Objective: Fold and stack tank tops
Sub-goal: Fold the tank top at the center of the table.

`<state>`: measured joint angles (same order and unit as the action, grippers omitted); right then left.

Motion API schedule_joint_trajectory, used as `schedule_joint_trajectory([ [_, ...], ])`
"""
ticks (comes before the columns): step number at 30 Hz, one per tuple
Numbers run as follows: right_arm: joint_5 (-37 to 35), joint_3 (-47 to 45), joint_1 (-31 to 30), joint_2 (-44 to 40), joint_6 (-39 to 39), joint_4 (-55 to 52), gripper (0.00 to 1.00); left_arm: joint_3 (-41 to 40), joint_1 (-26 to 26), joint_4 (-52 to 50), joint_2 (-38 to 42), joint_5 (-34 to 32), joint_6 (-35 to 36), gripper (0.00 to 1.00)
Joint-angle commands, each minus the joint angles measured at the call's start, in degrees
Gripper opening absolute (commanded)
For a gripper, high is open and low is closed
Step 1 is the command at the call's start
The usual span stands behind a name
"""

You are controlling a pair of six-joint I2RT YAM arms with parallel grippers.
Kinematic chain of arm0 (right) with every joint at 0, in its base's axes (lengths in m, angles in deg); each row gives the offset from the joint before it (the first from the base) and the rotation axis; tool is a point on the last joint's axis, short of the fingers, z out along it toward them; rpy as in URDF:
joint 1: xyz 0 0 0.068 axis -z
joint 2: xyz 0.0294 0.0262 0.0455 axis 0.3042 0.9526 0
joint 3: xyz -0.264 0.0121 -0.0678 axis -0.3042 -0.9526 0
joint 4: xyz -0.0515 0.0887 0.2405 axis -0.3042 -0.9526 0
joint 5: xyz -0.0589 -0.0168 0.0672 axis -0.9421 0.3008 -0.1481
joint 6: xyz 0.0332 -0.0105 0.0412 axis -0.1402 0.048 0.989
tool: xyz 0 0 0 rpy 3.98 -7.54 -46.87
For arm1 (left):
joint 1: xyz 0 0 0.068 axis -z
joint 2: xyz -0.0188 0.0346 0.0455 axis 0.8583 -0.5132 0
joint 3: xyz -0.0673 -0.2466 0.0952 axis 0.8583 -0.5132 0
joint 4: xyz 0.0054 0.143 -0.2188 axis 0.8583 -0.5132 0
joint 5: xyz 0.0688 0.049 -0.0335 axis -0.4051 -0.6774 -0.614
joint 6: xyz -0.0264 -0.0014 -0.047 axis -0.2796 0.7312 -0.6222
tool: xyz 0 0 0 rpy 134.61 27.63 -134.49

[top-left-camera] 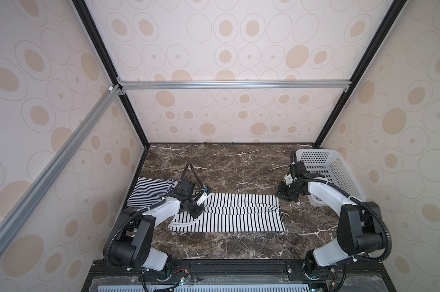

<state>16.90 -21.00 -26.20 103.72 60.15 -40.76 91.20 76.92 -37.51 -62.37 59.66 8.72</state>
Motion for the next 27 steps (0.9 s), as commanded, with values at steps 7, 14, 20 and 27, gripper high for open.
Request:
schedule_joint_trajectory([
  [7, 0.3, -3.2, -4.9, 3.1, 2.0, 0.7, 0.24, -0.8, 0.4, -4.6, 2.8, 1.8, 5.4, 0.08],
  [14, -1.9, -6.7, -4.9, 2.2, 1.7, -0.1, 0.23, -2.1, 0.4, -3.9, 4.1, -1.6, 6.4, 0.08],
  [20, -7.5, -6.6, -4.6, 4.7, 1.4, -1.9, 0.21, -3.1, 0.3, -3.0, 4.9, -2.4, 7.2, 0.07],
  [27, -10.7, -6.3, -2.0, 6.1, 0.9, -2.9, 0.20, -4.4, 0.3, -3.1, 8.1, -0.2, 8.7, 0.08],
])
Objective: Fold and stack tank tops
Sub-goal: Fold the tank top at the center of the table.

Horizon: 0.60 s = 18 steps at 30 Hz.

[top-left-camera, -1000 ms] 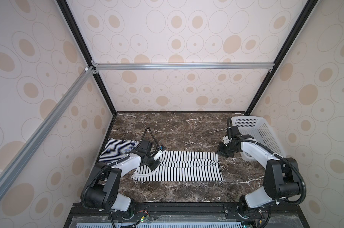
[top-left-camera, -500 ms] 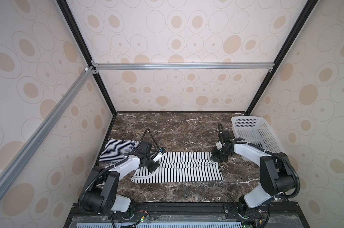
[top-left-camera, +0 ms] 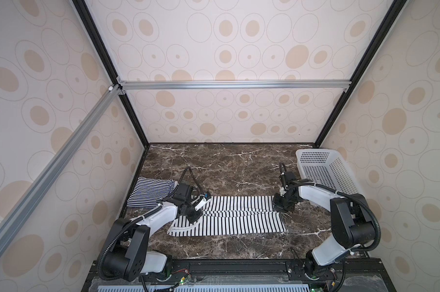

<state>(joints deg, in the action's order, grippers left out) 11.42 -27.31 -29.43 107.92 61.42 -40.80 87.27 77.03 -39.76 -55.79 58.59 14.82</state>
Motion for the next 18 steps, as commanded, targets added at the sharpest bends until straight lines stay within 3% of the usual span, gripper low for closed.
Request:
schedule_joint_trajectory([
  [1, -5.5, 0.1, 1.3, 2.4, -0.4, -2.9, 0.20, -0.7, 0.2, -1.0, 1.6, 1.7, 3.0, 0.08],
  [6, -6.0, 0.8, 1.4, 4.2, -0.2, -3.1, 0.20, 0.9, 0.3, -5.1, -1.2, 2.9, 5.3, 0.13],
  [10, -7.9, 1.1, 1.6, 3.2, 0.0, -4.1, 0.20, 2.3, 0.3, -9.4, -1.9, 2.8, 7.8, 0.24],
  [14, -8.5, 1.3, 2.3, 1.6, 0.0, -4.3, 0.21, 2.8, -0.1, -9.4, 2.6, -0.4, 8.0, 0.33],
  [18, -4.6, 1.1, 2.1, -0.3, 0.6, -2.2, 0.23, 3.2, -1.9, -5.6, 8.5, -5.2, 5.8, 0.48],
])
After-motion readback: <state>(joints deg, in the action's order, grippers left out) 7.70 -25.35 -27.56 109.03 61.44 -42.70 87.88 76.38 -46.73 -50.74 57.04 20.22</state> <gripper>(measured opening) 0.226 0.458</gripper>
